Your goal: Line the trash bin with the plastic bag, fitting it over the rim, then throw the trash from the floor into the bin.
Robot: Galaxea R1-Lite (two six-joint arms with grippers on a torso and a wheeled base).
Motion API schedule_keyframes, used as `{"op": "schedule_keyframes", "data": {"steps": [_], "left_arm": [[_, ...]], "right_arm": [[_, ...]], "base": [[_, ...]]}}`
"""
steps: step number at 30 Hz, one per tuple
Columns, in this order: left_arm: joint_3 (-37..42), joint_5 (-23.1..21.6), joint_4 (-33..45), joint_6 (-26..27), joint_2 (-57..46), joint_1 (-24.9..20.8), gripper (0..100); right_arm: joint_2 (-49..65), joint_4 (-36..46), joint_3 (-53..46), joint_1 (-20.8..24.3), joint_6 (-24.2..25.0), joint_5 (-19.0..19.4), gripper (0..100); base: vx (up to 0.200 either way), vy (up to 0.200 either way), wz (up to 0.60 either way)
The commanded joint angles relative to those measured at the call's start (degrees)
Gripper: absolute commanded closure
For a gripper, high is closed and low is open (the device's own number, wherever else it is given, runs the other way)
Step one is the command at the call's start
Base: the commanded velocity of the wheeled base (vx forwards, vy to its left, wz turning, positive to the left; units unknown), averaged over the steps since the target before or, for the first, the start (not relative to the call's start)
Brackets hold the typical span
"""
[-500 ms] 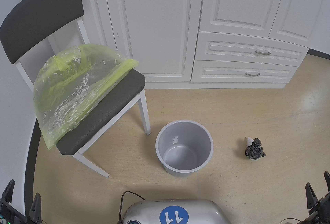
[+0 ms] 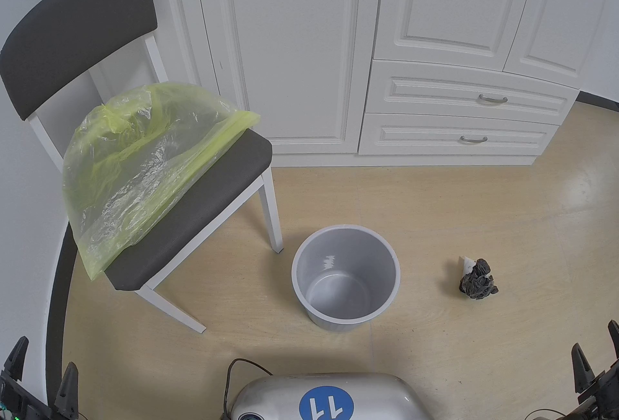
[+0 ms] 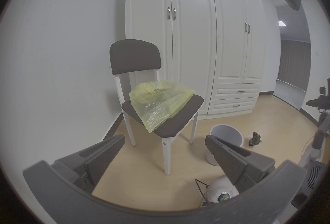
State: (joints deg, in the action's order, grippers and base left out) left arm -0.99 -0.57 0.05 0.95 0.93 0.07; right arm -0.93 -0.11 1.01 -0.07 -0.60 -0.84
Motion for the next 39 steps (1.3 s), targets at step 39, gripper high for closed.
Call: {"op": "schedule_keyframes", "data": {"steps": [39], "left_arm": [[1.0, 0.3, 0.0, -0.1, -0.8, 0.0, 0]], "right_arm": [[0.6, -0.1, -1.0, -0.5, -0.4, 0.2, 0]], "base": [[0.000, 0.000, 0.00]]}}
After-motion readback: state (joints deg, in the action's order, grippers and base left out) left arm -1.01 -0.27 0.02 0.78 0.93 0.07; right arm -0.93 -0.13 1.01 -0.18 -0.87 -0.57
